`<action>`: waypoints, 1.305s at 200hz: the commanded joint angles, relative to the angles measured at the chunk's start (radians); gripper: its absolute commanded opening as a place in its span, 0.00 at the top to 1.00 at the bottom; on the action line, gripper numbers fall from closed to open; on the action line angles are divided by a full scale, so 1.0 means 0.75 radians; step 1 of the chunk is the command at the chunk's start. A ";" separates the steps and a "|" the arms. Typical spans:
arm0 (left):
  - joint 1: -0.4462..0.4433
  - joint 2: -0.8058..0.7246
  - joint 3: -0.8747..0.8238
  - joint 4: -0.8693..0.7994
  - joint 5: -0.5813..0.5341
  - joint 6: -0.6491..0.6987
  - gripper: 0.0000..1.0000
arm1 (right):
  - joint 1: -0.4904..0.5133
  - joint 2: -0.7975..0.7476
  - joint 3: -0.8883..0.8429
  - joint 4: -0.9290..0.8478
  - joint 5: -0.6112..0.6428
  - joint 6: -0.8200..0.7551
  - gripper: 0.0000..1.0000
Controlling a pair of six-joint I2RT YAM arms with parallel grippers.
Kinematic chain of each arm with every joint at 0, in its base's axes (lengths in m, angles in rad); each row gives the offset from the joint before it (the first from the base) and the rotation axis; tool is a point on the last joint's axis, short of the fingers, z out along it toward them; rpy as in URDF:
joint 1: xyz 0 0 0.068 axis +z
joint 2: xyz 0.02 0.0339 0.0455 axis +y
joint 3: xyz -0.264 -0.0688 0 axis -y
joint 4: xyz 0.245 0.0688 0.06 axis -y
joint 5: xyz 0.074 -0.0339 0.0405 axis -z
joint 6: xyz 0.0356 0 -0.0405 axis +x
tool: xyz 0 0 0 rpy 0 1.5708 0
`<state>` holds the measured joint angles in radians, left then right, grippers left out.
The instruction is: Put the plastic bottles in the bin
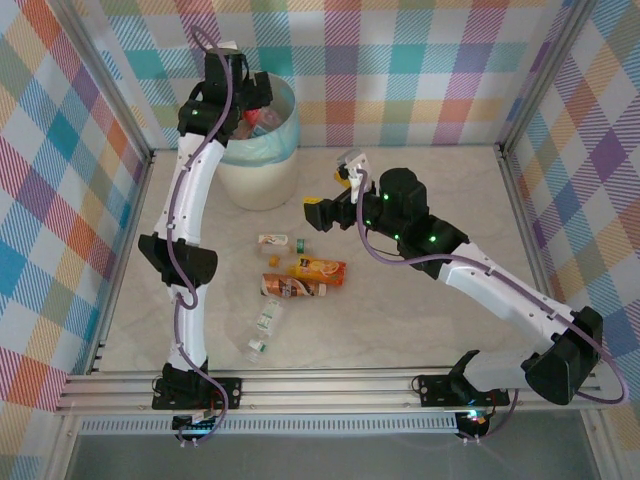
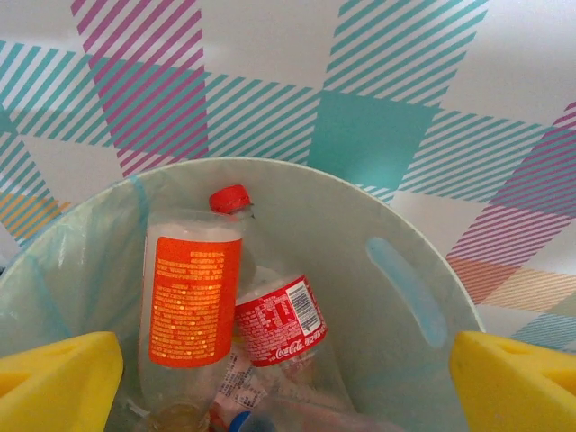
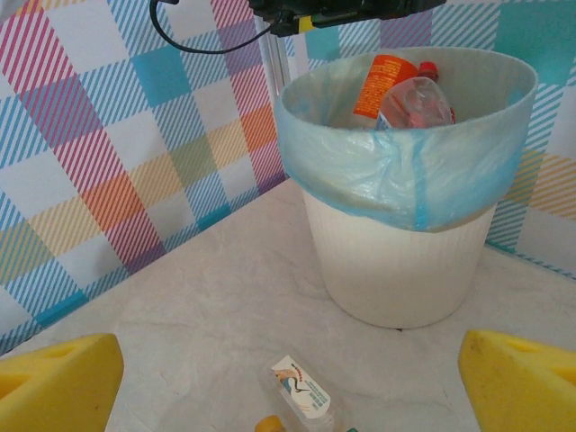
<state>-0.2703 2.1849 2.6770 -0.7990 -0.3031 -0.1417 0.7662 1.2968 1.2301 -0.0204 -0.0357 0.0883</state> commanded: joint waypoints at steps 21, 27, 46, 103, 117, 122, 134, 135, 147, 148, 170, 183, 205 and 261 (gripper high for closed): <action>0.007 -0.028 -0.008 -0.016 0.057 -0.034 0.10 | -0.001 0.002 0.023 0.012 -0.018 0.004 0.04; 0.007 -0.025 -0.010 -0.018 0.070 -0.034 0.12 | -0.001 0.006 0.025 0.008 -0.018 0.006 0.04; 0.009 -0.007 -0.011 -0.039 0.152 -0.042 0.19 | -0.001 0.023 0.043 -0.019 -0.018 0.008 0.05; 0.011 0.021 -0.133 -0.194 0.135 -0.030 0.27 | 0.000 0.086 0.069 -0.056 -0.037 0.005 0.05; 0.026 0.057 -0.148 -0.221 0.074 -0.030 0.27 | -0.001 0.110 0.086 -0.070 -0.050 0.005 0.05; 0.035 0.070 -0.147 -0.233 0.075 -0.037 0.28 | -0.001 0.116 0.092 -0.075 -0.054 0.005 0.05; 0.058 0.106 -0.148 -0.250 0.090 -0.073 0.29 | -0.001 0.133 0.100 -0.084 -0.059 0.004 0.05; 0.060 0.109 -0.148 -0.252 0.093 -0.076 0.29 | -0.002 0.134 0.100 -0.084 -0.059 0.004 0.05; 0.084 0.140 -0.146 -0.265 0.132 -0.108 0.30 | -0.001 0.147 0.111 -0.091 -0.063 0.004 0.05; 0.086 0.142 -0.146 -0.265 0.135 -0.111 0.30 | -0.001 0.148 0.111 -0.091 -0.063 0.003 0.05; 0.120 0.184 -0.143 -0.276 0.198 -0.159 0.30 | -0.001 0.170 0.128 -0.112 -0.067 0.000 0.05; 0.140 0.204 -0.137 -0.284 0.261 -0.188 0.31 | -0.002 0.184 0.139 -0.121 -0.067 0.001 0.05; 0.168 0.210 -0.135 -0.286 0.337 -0.236 0.30 | -0.002 0.204 0.162 -0.137 -0.072 0.006 0.05; 0.184 0.092 -0.013 -0.150 0.525 -0.308 0.20 | -0.001 0.224 0.216 -0.195 -0.068 0.008 0.05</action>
<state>-0.1631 2.2833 2.6251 -0.8673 0.0387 -0.3401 0.7662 1.4525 1.3445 -0.1444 -0.0727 0.0895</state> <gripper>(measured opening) 0.778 0.948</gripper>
